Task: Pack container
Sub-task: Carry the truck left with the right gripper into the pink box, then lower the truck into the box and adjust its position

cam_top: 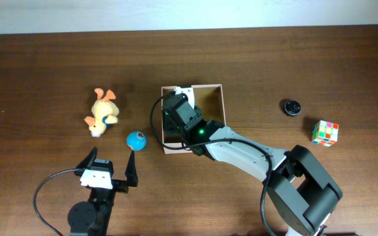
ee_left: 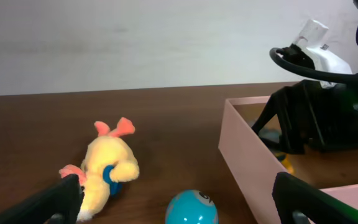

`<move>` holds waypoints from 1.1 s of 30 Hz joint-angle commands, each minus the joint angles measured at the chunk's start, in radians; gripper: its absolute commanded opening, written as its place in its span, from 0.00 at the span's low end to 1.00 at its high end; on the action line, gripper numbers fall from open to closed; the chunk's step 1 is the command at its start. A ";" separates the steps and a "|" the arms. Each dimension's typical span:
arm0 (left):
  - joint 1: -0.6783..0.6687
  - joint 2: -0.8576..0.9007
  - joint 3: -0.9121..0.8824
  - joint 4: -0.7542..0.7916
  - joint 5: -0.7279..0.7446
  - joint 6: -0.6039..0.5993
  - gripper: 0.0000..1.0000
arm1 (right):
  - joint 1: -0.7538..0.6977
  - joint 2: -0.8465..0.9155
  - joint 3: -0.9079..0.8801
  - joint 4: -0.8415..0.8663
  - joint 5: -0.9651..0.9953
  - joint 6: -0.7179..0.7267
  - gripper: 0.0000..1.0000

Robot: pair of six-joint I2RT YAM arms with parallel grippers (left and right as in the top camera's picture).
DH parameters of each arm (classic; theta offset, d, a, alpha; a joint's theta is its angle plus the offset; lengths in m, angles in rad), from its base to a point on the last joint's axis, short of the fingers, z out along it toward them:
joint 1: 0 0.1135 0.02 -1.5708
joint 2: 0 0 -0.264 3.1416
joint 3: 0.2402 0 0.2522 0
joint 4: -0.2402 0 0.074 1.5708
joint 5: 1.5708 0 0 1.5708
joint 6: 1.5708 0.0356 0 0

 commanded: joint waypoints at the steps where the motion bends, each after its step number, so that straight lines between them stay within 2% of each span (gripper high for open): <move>1: 0.005 -0.010 -0.005 -0.001 0.008 0.016 0.99 | 0.006 0.009 0.020 0.004 0.021 -0.003 0.69; 14: 0.005 -0.010 -0.005 -0.001 0.008 0.016 0.99 | 0.006 -0.004 0.023 -0.015 0.021 -0.101 0.76; 22: 0.005 -0.010 -0.005 -0.001 0.008 0.016 0.99 | 0.005 -0.111 0.023 -0.077 0.066 -0.137 0.76; 27: 0.005 -0.010 -0.005 -0.001 0.008 0.016 0.99 | 0.005 -0.201 0.023 -0.118 0.105 -0.184 0.73; 33: 0.005 -0.010 -0.005 -0.001 0.008 0.016 0.99 | -0.021 -0.285 0.023 -0.199 0.128 -0.183 0.63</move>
